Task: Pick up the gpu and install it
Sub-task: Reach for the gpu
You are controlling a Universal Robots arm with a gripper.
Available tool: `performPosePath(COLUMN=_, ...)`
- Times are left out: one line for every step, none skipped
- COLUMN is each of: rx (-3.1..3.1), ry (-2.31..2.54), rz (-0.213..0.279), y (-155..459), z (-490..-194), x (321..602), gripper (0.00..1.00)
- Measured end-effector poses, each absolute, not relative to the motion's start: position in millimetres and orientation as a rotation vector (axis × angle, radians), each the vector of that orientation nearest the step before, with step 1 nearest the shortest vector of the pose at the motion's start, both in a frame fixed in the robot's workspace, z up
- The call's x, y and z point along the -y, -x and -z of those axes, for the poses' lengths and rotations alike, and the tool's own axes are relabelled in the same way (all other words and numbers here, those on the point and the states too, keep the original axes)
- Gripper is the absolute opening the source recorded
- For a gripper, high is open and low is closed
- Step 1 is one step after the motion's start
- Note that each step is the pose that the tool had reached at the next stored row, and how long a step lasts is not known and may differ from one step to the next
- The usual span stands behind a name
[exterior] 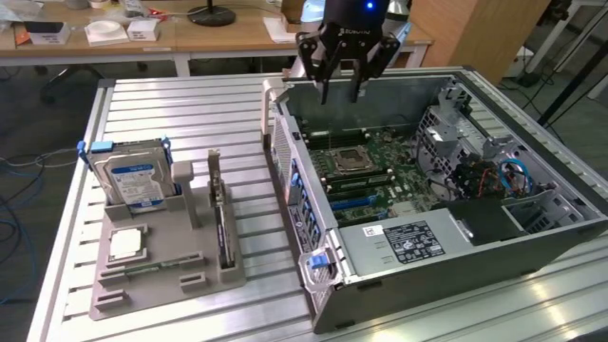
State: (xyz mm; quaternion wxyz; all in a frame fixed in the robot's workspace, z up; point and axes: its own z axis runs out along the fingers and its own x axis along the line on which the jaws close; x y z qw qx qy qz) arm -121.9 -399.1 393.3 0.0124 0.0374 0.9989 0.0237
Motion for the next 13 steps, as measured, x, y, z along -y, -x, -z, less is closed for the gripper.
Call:
performPosePath(rx=-3.114, ry=-0.117, rz=-0.074, y=121.9, z=-393.3, x=399.1, gripper=0.5)
performPosePath(rx=-3.114, ry=-0.117, rz=-0.074, y=121.9, z=-393.3, x=399.1, gripper=0.44)
performPosePath(rx=-3.114, ry=-0.117, rz=-0.074, y=121.9, z=-393.3, x=399.1, gripper=0.44)
performPosePath(rx=-3.114, ry=-0.117, rz=-0.074, y=121.9, z=-393.3, x=399.1, gripper=0.44)
performPosePath(rx=-3.114, ry=-0.117, rz=-0.074, y=121.9, z=-393.3, x=399.1, gripper=0.38)
performPosePath(rx=-3.114, ry=-0.117, rz=-0.074, y=121.9, z=-393.3, x=399.1, gripper=0.33)
performPosePath(rx=-3.114, ry=-0.117, rz=-0.074, y=121.9, z=-393.3, x=399.1, gripper=0.27)
performPosePath(rx=-3.114, ry=-0.117, rz=-0.074, y=121.9, z=-393.3, x=399.1, gripper=0.21)
performPosePath(rx=-3.114, ry=-0.117, rz=-0.074, y=121.9, z=-393.3, x=399.1, gripper=0.21)
performPosePath(rx=-3.114, ry=-0.117, rz=-0.074, y=121.9, z=-393.3, x=399.1, gripper=0.15)
performPosePath(rx=-3.114, ry=-0.117, rz=-0.074, y=121.9, z=-393.3, x=399.1, gripper=0.15)
performPosePath(rx=-3.114, ry=-0.117, rz=-0.074, y=121.9, z=-393.3, x=399.1, gripper=0.11)
performPosePath(rx=-3.114, ry=-0.117, rz=-0.074, y=121.9, z=-393.3, x=399.1, gripper=0.11)
